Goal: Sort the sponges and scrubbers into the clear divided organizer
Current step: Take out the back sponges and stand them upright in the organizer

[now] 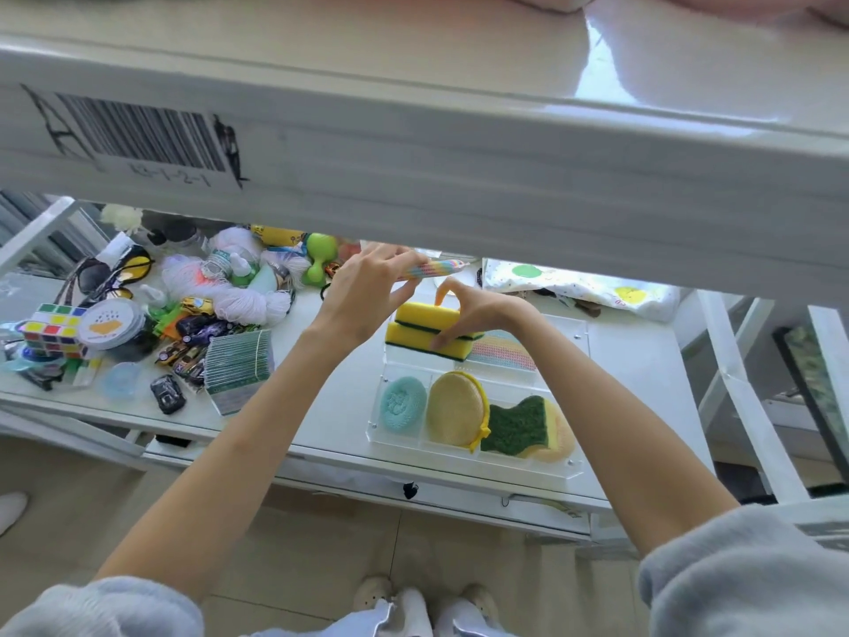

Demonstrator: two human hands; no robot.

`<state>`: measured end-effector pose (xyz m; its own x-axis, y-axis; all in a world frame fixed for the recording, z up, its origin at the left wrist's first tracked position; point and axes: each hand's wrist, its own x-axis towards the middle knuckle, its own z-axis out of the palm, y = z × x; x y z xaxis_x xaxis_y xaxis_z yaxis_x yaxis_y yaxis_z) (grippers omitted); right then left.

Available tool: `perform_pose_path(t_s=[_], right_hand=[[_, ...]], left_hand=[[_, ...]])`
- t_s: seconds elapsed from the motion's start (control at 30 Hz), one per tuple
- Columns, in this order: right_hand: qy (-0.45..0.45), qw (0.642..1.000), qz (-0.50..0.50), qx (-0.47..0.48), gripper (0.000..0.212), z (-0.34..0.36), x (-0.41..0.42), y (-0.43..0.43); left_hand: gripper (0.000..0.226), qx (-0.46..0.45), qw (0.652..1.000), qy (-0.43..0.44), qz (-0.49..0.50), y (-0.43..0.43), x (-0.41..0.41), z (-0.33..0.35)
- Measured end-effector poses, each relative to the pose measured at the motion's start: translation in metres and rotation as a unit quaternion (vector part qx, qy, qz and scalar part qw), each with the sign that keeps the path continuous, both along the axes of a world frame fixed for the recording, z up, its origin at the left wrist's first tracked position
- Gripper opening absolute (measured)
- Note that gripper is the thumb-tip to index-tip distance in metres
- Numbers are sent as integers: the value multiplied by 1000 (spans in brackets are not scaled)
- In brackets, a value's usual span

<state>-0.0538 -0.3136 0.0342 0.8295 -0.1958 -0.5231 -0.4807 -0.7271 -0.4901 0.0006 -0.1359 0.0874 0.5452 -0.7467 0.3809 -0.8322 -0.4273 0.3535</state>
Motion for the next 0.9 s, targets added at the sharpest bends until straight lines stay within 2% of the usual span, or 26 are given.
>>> perform_pose_path(t_s=[0.1, 0.23, 0.37, 0.43, 0.67, 0.83, 0.9], right_hand=[[-7, 998, -25, 52, 76, 1, -5, -5], [-88, 984, -94, 122, 68, 0, -8, -5], [-158, 960, -151, 172, 86, -17, -11, 5], [-190, 956, -143, 174, 87, -24, -14, 10], [-212, 975, -63, 21, 85, -41, -21, 12], [-159, 978, 31, -131, 93, -38, -27, -7], [-151, 975, 47, -155, 97, -41, -28, -6]], left_hand=[[25, -12, 1000, 0, 5, 1, 1, 1], [25, -26, 999, 3, 20, 4, 1, 0], [24, -33, 999, -3, 37, 8, 4, 0], [24, -31, 999, -4, 42, 9, 5, 1], [26, -18, 1000, 2, 19, 7, -4, 0], [29, -12, 1000, 7, -5, -3, -7, -3], [28, -15, 1000, 12, -10, -10, -10, -6]])
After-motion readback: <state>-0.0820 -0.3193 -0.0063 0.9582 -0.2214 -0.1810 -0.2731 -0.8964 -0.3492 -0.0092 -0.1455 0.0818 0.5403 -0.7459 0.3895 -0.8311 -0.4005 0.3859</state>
